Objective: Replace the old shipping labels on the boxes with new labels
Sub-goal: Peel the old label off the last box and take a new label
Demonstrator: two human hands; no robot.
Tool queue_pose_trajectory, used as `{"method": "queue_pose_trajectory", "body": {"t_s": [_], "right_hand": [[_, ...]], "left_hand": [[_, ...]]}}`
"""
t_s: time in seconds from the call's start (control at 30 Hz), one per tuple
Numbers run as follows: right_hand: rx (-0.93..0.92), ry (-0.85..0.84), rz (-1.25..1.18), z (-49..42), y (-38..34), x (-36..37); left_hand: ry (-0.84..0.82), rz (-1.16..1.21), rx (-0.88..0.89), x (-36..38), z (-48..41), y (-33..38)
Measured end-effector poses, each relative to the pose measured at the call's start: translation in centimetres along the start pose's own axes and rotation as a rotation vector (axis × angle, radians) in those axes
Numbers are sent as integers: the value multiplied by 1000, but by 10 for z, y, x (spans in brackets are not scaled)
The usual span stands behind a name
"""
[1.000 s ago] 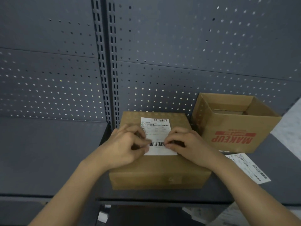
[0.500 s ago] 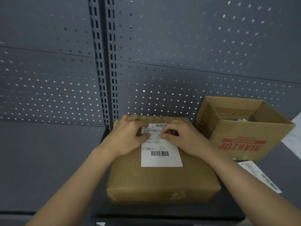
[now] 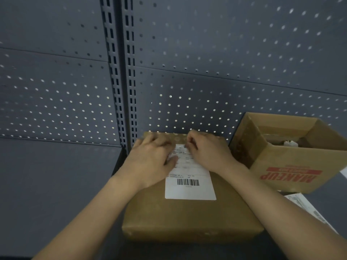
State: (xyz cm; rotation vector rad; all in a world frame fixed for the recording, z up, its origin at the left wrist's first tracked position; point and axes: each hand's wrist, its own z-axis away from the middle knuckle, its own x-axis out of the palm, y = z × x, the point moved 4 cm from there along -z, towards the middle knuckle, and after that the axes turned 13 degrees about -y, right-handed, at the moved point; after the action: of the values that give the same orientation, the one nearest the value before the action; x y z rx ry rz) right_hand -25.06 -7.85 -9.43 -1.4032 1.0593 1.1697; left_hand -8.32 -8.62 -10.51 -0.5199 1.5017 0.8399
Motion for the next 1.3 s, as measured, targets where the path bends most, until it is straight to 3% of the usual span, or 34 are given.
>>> {"method": "queue_pose_trajectory", "body": {"t_s": [0.1,0.23,0.37,0.53,0.67,0.77,0.9,1.1,1.3], "right_hand": [[5,-12,175,-3,-13,-2],[45,-36,228,2,-19,-4],[57,-117,180,14,-14,1],[-11,-206,124,54,-14,6],[-71,-373,66,77,-18,14],[-68,-410,74,76,-14,19],[-62,-380,61,77,-14,23],[8,-189,-206,74,-11,6],[11,-319,59,58,-6,17]], "left_hand": [[-82,-54,-45,7,7,10],[-176,-45,-58,11,13,12],[-231,5,-15,9,16,5],[-133,75,82,7,37,7],[-218,-1,75,17,45,17],[-243,-17,57,18,43,17],[-236,-12,50,18,45,19],[-80,105,22,-2,32,15],[-235,53,-22,17,13,14]]}}
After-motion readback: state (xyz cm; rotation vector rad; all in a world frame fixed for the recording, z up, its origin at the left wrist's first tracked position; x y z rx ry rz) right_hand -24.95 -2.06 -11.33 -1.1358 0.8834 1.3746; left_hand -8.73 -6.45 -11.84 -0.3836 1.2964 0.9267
